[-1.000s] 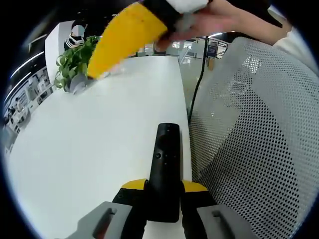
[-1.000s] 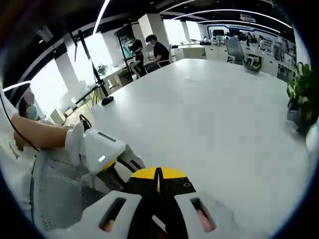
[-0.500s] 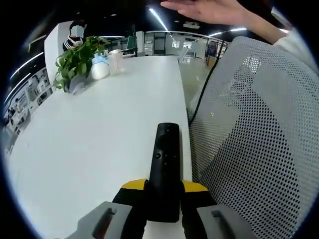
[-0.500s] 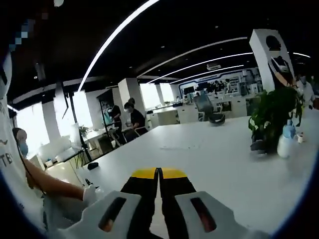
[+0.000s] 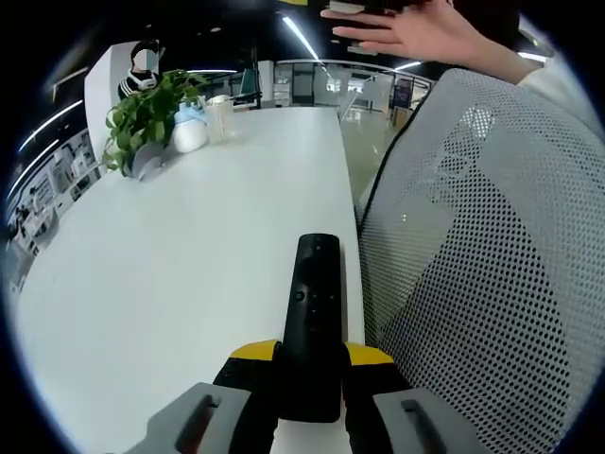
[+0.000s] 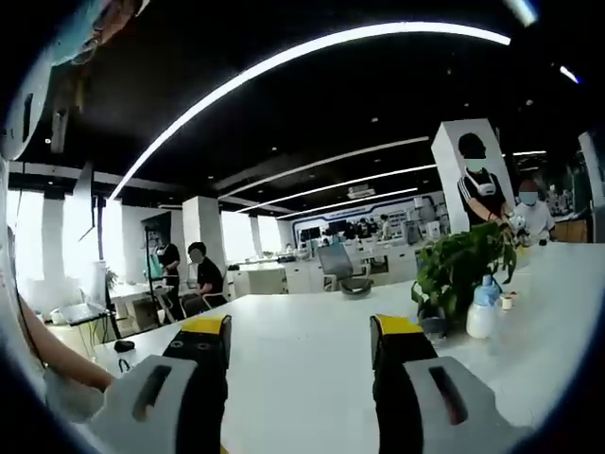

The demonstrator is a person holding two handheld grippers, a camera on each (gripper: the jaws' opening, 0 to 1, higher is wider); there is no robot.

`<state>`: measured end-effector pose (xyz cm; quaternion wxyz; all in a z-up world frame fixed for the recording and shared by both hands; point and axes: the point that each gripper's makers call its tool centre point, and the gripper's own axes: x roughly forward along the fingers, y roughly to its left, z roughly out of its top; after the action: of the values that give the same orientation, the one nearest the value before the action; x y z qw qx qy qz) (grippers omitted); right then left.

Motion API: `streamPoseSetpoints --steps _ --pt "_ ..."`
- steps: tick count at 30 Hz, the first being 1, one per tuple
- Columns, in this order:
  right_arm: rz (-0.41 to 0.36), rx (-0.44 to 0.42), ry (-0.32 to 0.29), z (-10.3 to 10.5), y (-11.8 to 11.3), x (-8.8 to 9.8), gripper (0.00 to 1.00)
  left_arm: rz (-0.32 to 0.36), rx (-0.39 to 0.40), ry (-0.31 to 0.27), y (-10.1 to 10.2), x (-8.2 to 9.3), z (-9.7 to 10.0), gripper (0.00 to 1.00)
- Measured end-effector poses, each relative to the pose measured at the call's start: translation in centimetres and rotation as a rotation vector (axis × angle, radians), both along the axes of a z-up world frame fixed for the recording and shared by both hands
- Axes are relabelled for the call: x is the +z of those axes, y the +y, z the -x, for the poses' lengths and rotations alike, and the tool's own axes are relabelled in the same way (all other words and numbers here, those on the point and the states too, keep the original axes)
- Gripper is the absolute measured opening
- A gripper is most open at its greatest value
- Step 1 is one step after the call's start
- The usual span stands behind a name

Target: Press the specified remote control buttons in sequence, fully releasing each button before pressing the next.

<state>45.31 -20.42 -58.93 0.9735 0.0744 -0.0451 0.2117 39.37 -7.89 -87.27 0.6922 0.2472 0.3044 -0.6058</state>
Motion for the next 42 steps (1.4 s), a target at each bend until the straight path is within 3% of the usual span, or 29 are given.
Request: streamPoseSetpoints --steps 5,8,10,14,16,18,20,24,28,37,42 --pt "0.034 -0.067 -0.067 0.7 -0.4 0.1 1.0 0.009 0.006 0.005 -0.1 0.0 0.0 0.25" --pt "0.045 -0.081 -0.076 1.1 -0.1 -0.2 1.0 0.01 0.007 0.003 -0.1 0.0 0.0 0.25" --pt "0.001 -0.107 -0.118 1.6 0.0 0.2 1.0 0.01 0.007 0.002 -0.1 0.0 0.0 0.25" --pt "0.005 -0.129 -0.166 1.8 -0.5 0.5 1.0 -0.003 -0.005 -0.012 -0.2 0.0 0.0 0.25" --pt "-0.016 -0.134 -0.139 1.3 -0.9 0.0 1.0 -0.005 -0.001 -0.008 -0.2 0.0 0.0 0.25" --pt "0.017 -0.183 -0.093 0.8 -1.7 -1.0 1.0 -0.003 -0.001 -0.007 -0.2 0.0 0.0 0.25" --pt "0.034 -0.172 -0.078 0.4 -1.6 -1.3 1.0 -0.003 -0.002 -0.009 -0.2 0.0 0.0 0.25" --pt "0.122 -0.195 -0.122 0.7 -1.6 -1.2 1.0 -0.004 -0.003 -0.01 -0.2 -0.1 0.0 0.25" --pt "0.16 -0.167 -0.099 0.6 -0.9 -1.8 0.98 -0.018 -0.003 -0.01 -0.2 0.0 0.0 0.25" --pt "0.161 -0.219 -0.081 0.3 -2.1 -2.1 1.0 -0.009 0.0 -0.01 0.1 0.0 -0.2 0.25" --pt "0.17 -0.229 -0.082 0.3 -2.4 -2.2 0.99 -0.046 0.031 -0.011 0.9 -0.3 -1.0 0.25"
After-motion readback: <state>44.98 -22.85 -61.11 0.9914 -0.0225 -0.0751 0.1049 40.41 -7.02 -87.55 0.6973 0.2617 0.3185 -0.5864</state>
